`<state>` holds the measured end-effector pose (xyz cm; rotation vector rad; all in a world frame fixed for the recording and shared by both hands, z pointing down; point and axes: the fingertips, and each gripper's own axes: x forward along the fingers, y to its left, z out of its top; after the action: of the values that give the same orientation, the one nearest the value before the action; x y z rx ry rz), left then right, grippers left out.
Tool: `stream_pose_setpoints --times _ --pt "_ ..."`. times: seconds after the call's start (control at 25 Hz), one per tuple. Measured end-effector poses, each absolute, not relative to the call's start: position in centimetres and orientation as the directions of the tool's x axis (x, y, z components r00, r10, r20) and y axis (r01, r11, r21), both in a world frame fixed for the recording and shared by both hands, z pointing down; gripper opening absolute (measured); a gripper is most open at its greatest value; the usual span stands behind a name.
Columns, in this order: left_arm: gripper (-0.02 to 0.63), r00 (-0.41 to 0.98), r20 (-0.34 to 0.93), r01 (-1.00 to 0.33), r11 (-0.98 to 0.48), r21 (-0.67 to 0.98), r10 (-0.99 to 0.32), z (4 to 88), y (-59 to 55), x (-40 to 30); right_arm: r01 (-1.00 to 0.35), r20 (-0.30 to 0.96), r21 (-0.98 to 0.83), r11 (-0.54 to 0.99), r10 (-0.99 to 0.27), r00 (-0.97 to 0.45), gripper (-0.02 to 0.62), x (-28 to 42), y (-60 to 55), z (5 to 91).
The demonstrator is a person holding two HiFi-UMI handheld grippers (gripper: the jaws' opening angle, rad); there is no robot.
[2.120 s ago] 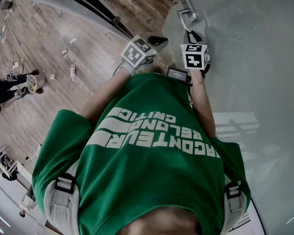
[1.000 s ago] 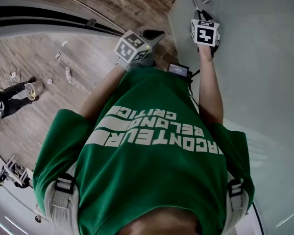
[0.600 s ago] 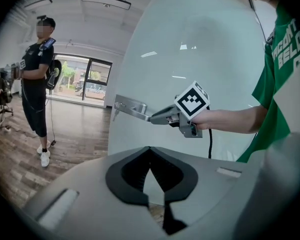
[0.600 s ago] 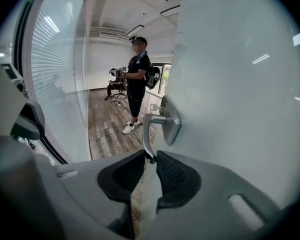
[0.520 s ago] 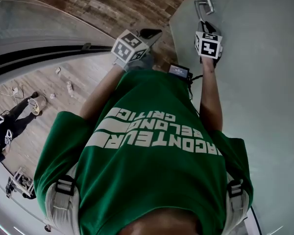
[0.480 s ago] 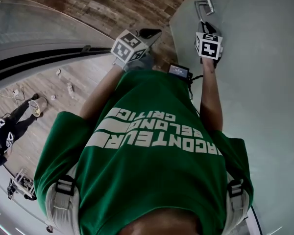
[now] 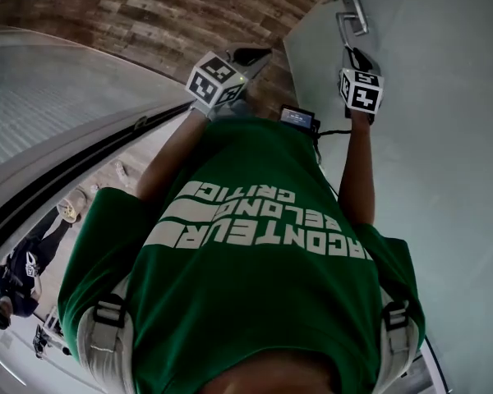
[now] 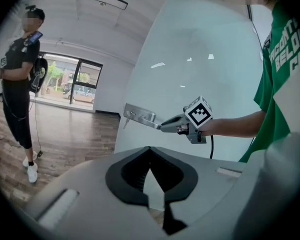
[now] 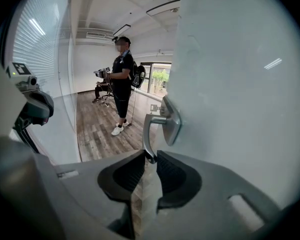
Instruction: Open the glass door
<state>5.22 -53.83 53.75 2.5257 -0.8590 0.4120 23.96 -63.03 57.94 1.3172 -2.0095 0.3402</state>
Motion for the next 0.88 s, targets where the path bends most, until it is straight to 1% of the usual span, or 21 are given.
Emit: stream_pose_setpoints --times 0.24,0.48,0.72,0.88 --pt "0.014 0.789 0.375 -0.603 -0.731 0.319 -0.487 51.3 -56.3 5.5 -0.904 0.677 0.156 0.399 -0.709 -0.196 0.063 27.4 -64.8 55.7" --pt "0.013 0.795 0.378 -0.594 -0.736 0.325 -0.474 53.5 -57.9 4.9 -0.925 0.680 0.147 0.350 -0.715 -0.163 0.063 29.9 -67.1 58.0" --pt "0.013 0.792 0.378 -0.598 -0.730 0.330 -0.479 52.3 -59.2 7.3 -0.948 0.667 0.146 0.284 -0.736 -0.118 0.063 35.0 -68.5 56.8" --pt "0.014 0.793 0.386 -0.597 -0.728 0.338 -0.471 53.6 -60.1 7.8 -0.959 0.664 0.143 0.244 -0.742 -0.090 0.063 36.4 -69.4 57.9"
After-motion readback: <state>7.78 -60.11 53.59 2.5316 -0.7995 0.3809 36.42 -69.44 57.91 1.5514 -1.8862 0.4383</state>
